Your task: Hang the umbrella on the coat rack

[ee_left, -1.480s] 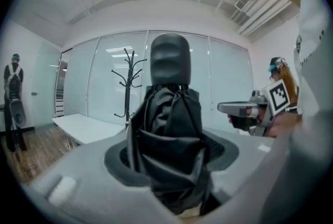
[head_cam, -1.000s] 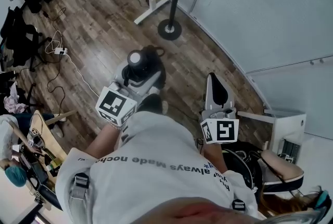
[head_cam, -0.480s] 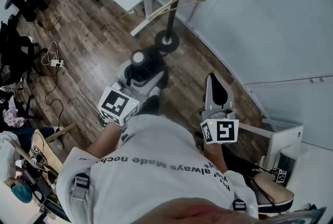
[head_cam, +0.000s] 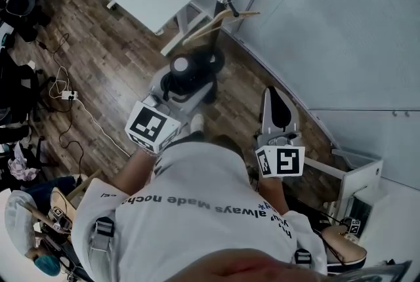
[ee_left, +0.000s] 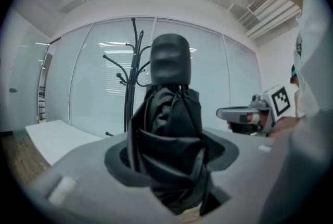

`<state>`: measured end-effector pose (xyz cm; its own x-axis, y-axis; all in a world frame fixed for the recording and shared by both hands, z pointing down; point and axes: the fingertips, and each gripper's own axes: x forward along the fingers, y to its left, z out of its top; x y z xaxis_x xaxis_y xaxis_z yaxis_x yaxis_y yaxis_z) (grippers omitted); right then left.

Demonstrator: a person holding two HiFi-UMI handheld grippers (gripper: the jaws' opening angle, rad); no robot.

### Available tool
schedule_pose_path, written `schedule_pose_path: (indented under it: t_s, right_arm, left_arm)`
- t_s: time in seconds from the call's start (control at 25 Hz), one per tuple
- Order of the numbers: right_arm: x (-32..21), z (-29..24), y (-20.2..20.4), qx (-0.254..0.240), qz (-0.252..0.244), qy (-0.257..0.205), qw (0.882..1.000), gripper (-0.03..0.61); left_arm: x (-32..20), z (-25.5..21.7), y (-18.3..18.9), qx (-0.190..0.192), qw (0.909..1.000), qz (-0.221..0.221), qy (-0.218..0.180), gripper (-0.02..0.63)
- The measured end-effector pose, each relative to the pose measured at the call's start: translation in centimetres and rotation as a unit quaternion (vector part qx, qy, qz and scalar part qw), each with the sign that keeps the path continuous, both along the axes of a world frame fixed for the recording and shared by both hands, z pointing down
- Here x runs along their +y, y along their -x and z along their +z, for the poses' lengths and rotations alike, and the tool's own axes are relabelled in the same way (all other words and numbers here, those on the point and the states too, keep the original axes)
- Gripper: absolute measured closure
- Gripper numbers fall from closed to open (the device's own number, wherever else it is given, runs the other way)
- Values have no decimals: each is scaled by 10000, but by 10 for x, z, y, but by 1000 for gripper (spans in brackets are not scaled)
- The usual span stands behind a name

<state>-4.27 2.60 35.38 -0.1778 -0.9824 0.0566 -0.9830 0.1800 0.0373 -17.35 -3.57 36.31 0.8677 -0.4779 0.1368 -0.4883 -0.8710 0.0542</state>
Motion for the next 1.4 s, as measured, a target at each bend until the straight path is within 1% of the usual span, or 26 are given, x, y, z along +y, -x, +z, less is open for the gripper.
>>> schedule_pose_path:
  t_s: [0.2,0.4,0.64,0.96,1.16,1.24,1.4]
  right_arm:
    - [-29,16,-18,-41,68,54,10000,577]
    - [-47,4,-39,-58,58,29,10000,577]
    - [-77,2,-101,-80,-41,-69,9999,577]
    - [-144,-5,-193,36,-484,-168,9987,577]
    - [-178,-9,-246,34,-715,-209,9972,577]
    - [-191,-7,-259,29,-838,-184,9963,577]
    - [-222,-2,-268,6,-1012,-96,9948,577]
  left_arm:
    - [-29,17,-22,-17,9999,136,95,351]
    - [-44,6,-50,-49,9996,233,146,351]
    - [-69,1,-111,-69,9997,228,66,351]
    - [-128,-7,-201,11,9999,-132,-17,351]
    - [-160,-7,-247,36,9991,-428,6,351]
    - [-172,-7,-260,67,9985,-536,21,351]
    - [-196,-8,-271,68,9978,-654,79,351]
